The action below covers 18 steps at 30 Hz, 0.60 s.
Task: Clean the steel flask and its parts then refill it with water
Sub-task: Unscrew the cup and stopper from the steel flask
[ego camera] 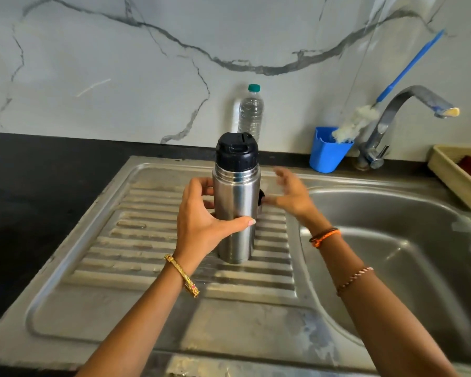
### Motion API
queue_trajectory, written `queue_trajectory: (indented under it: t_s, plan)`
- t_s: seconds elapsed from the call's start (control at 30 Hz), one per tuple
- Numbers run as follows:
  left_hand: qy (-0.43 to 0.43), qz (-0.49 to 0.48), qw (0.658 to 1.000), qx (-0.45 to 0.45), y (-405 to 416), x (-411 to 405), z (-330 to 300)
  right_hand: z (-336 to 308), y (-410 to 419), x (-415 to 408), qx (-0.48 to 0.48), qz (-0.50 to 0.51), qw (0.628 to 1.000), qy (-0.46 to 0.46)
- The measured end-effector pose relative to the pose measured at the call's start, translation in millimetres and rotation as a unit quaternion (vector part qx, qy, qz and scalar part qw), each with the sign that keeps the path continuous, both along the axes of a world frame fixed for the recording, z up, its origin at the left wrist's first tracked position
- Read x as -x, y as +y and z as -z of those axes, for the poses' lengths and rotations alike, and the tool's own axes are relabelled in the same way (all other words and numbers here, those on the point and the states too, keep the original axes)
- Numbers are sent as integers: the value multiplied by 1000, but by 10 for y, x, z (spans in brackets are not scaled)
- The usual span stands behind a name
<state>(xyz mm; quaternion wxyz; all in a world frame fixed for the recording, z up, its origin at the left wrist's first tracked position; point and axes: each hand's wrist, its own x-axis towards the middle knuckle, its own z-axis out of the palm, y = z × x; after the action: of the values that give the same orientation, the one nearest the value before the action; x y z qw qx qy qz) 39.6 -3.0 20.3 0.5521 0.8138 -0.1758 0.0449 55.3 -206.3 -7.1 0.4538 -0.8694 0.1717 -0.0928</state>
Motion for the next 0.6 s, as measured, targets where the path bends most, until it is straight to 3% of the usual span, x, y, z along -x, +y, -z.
queue_trajectory:
  t_s: [0.07,0.17,0.27,0.43,0.53,0.6]
  plan:
    - [6,10,1000,-8,1,-5,-35,-536,30,188,17,38,994,-97]
    - [-5,8,1000,-10,-33,3,-80,-1256,297,474,125,-25,977,-170]
    - [-16,-11,1000,16,-97,32,-89,-1620,696,595,320,-87,942,-58]
    - [-33,-46,997,46,-130,58,-83,-1711,1059,553,574,-86,814,4]
    - [-32,-56,997,43,-126,57,-62,-1672,1112,442,651,-85,754,20]
    - [-31,-54,997,35,-111,28,-43,-1643,1109,362,650,-78,755,40]
